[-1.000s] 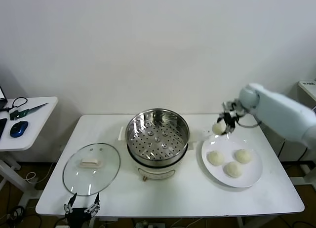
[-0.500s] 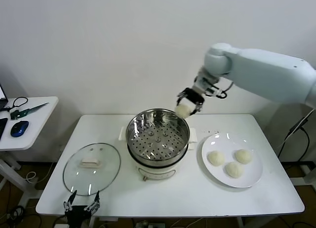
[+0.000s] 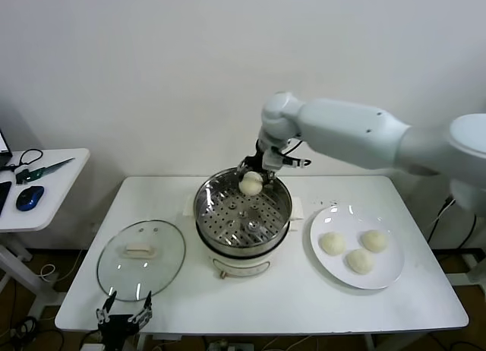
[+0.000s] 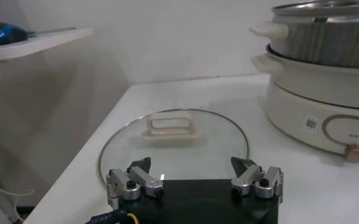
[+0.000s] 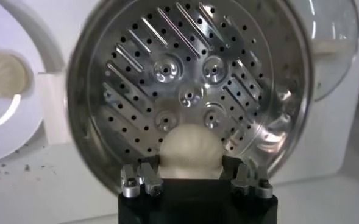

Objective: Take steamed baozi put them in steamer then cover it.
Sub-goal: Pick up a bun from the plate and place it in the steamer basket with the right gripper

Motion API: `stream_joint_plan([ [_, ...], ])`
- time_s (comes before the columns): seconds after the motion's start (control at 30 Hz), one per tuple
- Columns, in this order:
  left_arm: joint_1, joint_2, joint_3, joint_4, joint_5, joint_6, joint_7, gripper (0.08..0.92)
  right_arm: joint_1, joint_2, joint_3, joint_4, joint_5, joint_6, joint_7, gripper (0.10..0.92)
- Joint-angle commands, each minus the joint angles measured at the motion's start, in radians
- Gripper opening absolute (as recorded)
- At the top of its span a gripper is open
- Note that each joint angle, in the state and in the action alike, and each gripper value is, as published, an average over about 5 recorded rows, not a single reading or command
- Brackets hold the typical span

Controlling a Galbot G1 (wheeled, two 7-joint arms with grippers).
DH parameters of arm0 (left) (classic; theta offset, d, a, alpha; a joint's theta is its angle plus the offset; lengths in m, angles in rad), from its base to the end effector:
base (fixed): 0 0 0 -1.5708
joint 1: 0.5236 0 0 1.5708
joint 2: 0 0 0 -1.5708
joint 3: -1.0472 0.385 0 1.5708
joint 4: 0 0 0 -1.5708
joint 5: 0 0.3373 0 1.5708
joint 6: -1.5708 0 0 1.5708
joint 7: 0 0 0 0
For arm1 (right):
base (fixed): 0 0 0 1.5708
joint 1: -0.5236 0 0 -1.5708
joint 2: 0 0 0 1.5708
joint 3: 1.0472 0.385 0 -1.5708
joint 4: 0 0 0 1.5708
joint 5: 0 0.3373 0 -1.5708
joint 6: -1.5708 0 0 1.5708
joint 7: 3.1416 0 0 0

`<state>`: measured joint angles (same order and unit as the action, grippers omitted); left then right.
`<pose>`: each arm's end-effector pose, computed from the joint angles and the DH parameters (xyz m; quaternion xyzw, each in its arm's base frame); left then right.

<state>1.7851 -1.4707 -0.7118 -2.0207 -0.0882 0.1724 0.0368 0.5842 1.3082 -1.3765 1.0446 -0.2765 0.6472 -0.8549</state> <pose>0.0651 0.0804 -0.3720 0.0422 -0.9735 -0.0412 0.2210 0.6116 0.1226 -0.0574 -0.6178 0.0870 -0.7790 0.0622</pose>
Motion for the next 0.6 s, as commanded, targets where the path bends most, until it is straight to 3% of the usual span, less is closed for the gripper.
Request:
stream_joint_plan([
  [0.03, -0.004, -0.002, -0.001, 0.004, -0.001, 0.0, -0.001, 0.823, -0.119, 0.099, 0.045, -0.16, -0.168, 0.067, 0.059, 0.687],
  [0.5, -0.015, -0.006, -0.003, 0.015, -0.005, -0.001, -0.003, 0.823, -0.152, 0.123, 0.079, -0.247, -0.193, 0.088, 0.079, 0.691],
  [0.6, -0.016, -0.006, -0.004, 0.015, -0.006, -0.001, -0.005, 0.823, -0.129, 0.12, 0.073, -0.234, -0.152, 0.094, 0.08, 0.734],
])
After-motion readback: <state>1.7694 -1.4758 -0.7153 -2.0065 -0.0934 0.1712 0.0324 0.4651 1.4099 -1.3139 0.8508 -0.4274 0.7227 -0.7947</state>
